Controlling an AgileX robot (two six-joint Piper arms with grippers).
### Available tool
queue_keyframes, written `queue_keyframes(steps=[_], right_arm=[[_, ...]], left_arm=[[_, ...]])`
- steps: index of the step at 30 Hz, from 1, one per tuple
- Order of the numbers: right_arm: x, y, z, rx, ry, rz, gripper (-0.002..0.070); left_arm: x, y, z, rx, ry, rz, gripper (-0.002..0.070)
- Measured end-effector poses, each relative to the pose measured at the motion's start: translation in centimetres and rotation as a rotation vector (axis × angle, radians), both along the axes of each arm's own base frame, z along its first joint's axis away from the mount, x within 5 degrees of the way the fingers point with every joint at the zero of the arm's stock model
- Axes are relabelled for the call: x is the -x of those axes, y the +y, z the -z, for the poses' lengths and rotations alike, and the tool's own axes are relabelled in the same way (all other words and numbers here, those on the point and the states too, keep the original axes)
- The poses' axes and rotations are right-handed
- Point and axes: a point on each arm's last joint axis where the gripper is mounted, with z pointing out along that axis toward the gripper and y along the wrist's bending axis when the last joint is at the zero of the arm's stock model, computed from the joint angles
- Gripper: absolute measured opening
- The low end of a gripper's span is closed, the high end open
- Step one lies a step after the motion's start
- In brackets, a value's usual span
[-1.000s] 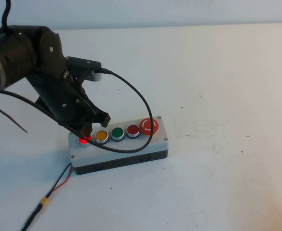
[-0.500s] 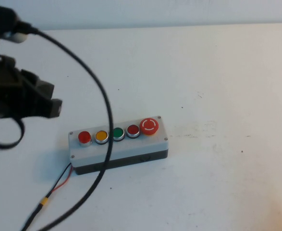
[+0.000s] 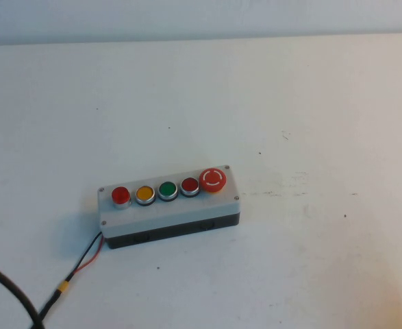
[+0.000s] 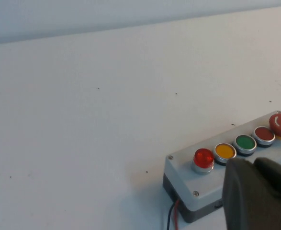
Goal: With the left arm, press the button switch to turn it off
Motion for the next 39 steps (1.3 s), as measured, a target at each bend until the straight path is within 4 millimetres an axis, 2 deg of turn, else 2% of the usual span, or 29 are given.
queue_keyframes(steps=[4,8,13,24,31,39], right_arm=[[0.0,0.0,0.0,0.000,0.000,0.000,-0.0016],[0.0,0.0,0.0,0.000,0.000,0.000,-0.0016],[0.0,0.0,0.0,0.000,0.000,0.000,-0.0016],[0.0,0.0,0.0,0.000,0.000,0.000,-0.0016],[0.0,0.0,0.0,0.000,0.000,0.000,-0.0016],[0.0,0.0,0.0,0.000,0.000,0.000,-0.0016]], left_arm=[[0.4,0.2,0.1,0.014,-0.021,-0.002,-0.0002],[0.7,0.1,0.9,0.054,-0.130,0.016,-0.0002],[1.0,0.0,2.9,0.106,-0.280,0.046,-0.0002],[0.7,-0.1,8.9,0.078,-0.107,0.035,-0.0002],[0.7,0.0,9.5,0.042,-0.083,0.034,-0.0002],[2.6,0.9,10.8,0.040,-0.247,0.019,-0.0002]])
